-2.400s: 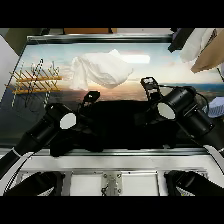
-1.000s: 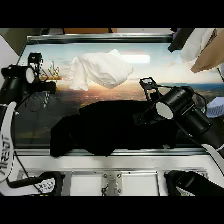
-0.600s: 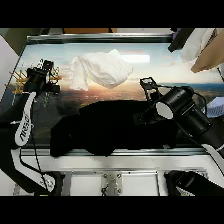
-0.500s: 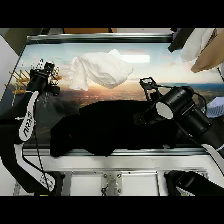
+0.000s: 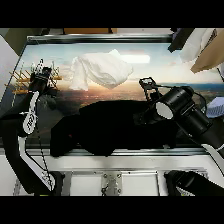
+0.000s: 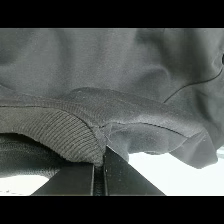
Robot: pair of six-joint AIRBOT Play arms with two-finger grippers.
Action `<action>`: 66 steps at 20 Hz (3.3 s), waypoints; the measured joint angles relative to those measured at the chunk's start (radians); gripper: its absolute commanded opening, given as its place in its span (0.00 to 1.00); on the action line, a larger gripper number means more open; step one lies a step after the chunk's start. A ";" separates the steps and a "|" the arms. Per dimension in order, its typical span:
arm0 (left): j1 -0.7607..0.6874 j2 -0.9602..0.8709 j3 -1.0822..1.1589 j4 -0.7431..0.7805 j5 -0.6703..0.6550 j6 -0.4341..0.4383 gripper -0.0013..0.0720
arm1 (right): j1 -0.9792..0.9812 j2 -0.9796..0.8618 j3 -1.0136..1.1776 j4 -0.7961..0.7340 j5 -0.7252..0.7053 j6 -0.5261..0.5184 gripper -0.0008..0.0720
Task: Fold the clothes and pants, and hang the long-sleeved shirts on hangers.
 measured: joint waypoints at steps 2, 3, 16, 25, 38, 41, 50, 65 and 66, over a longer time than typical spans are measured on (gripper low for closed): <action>0.002 -0.007 0.000 -0.003 0.004 -0.004 0.67 | 0.000 0.000 0.000 0.000 0.000 0.000 0.05; 0.003 -0.008 0.000 -0.004 0.003 -0.004 0.65 | 0.000 0.000 0.000 0.000 0.000 0.000 0.05; 0.005 0.001 -0.001 -0.019 -0.030 -0.013 0.04 | 0.000 0.000 0.000 0.000 0.000 0.000 0.05; -0.036 0.253 0.000 -0.014 -0.074 0.031 0.04 | 0.000 0.000 0.000 0.000 0.000 0.000 0.05; -0.106 0.620 -0.021 -0.739 -0.539 0.775 0.04 | 0.000 0.000 0.000 0.000 0.000 0.000 0.05; -0.066 0.690 -0.096 -0.868 -0.672 0.902 0.04 | 0.000 0.000 0.000 0.000 0.000 0.000 0.05; 0.025 0.914 -0.460 -0.900 -0.759 1.214 0.04 | 0.000 0.000 0.000 0.000 0.000 0.000 0.05; -0.060 1.255 -0.851 -0.948 -0.763 1.399 0.04 | 0.000 0.000 0.000 0.000 0.001 0.000 0.05; -0.072 1.246 -0.861 -0.949 -0.753 1.393 0.04 | 0.000 0.000 0.000 0.000 0.000 0.000 0.05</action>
